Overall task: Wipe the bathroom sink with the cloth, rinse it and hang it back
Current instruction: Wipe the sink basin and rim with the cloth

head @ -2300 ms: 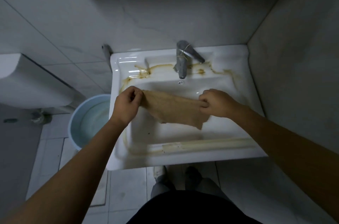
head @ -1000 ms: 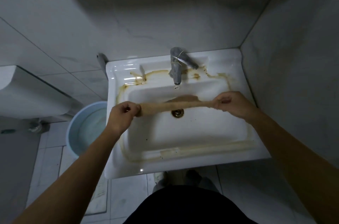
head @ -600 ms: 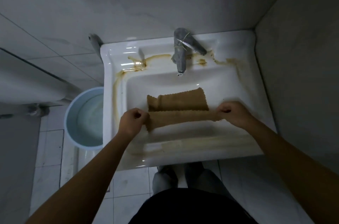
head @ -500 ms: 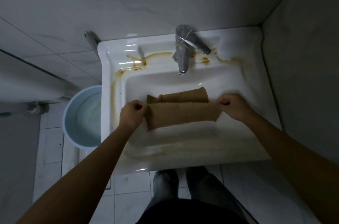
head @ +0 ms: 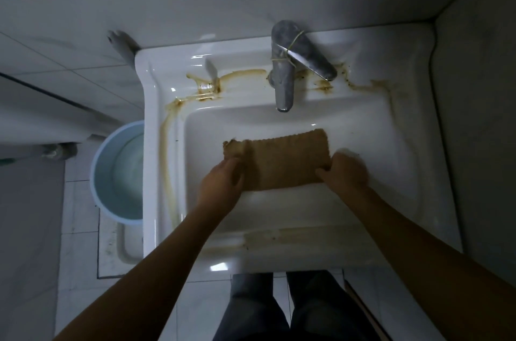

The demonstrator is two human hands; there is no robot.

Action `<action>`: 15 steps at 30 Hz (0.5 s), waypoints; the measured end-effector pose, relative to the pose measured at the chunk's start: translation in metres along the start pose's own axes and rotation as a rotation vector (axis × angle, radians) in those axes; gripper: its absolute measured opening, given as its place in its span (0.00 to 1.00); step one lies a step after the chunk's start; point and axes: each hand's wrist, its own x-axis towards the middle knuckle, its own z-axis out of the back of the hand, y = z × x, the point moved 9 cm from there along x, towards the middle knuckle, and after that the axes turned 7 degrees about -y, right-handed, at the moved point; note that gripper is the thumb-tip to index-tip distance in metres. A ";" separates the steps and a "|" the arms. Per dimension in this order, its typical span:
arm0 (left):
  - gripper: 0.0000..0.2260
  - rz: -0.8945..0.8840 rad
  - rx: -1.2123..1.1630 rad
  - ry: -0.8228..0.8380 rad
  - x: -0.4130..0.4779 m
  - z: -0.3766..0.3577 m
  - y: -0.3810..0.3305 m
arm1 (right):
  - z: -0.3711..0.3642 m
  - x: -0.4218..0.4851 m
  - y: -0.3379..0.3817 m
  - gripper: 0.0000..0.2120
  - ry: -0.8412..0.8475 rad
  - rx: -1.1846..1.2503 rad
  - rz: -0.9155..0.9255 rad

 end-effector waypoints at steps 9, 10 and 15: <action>0.08 -0.002 0.037 0.221 -0.003 -0.023 0.005 | -0.030 0.004 0.009 0.05 0.229 0.352 -0.144; 0.08 0.000 0.032 0.224 -0.005 -0.021 0.004 | -0.029 0.001 0.008 0.03 0.268 0.491 -0.208; 0.08 0.064 -0.068 0.130 -0.015 0.003 0.008 | 0.003 -0.012 0.042 0.10 0.222 0.826 -0.167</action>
